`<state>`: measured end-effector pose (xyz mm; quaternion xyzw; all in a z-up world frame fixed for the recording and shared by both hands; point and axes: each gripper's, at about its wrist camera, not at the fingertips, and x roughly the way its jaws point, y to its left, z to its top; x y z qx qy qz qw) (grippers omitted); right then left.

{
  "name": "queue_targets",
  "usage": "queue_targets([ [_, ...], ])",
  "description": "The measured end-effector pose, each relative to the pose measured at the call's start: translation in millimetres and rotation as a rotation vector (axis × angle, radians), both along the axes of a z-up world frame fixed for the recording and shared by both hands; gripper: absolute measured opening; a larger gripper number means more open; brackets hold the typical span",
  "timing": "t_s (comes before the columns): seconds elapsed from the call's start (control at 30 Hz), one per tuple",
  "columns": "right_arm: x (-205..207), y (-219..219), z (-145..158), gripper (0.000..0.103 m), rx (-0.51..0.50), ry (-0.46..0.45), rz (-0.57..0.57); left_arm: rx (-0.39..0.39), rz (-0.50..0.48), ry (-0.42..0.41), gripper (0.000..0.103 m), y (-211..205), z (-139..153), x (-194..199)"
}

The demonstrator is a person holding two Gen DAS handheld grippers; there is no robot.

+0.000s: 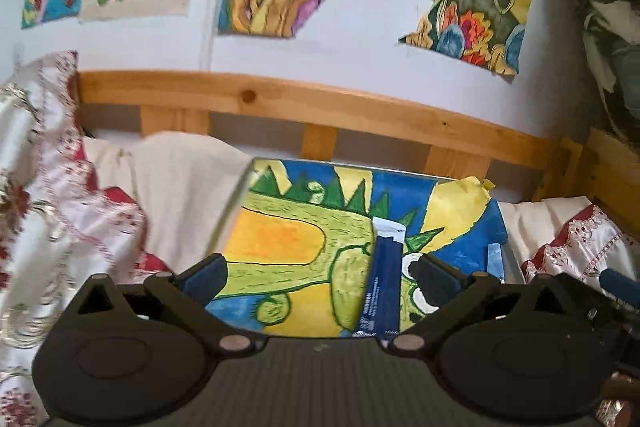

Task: Organize snacks
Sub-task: 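Open the left tool over the tray while the right tool releases the gold packet, then withdraw both tools from the tray back over the remaining snacks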

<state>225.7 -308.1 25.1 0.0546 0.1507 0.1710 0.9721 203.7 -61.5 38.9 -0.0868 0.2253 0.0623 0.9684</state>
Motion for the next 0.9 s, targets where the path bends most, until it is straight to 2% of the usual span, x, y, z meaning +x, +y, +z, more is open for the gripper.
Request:
queue_targets([
  [0.3,-50.4,11.4,11.8,0.102,-0.029,-0.053,0.003,0.019,0.025,-0.033,0.102,14.4,7.9,-58.1],
  [0.5,-83.1,15.2,7.4,0.102,-0.053,-0.042,-0.013,0.055,0.039,-0.03,0.102,20.6,4.2,-92.3],
  [0.77,-117.7,14.2,-2.0,0.102,-0.058,0.028,-0.03,-0.019,0.049,0.021,0.102,33.5,-12.5,-122.8],
  [0.9,-132.8,16.8,-5.4,0.102,-0.067,0.049,-0.03,-0.025,0.042,0.048,0.102,36.8,-21.9,-137.2],
])
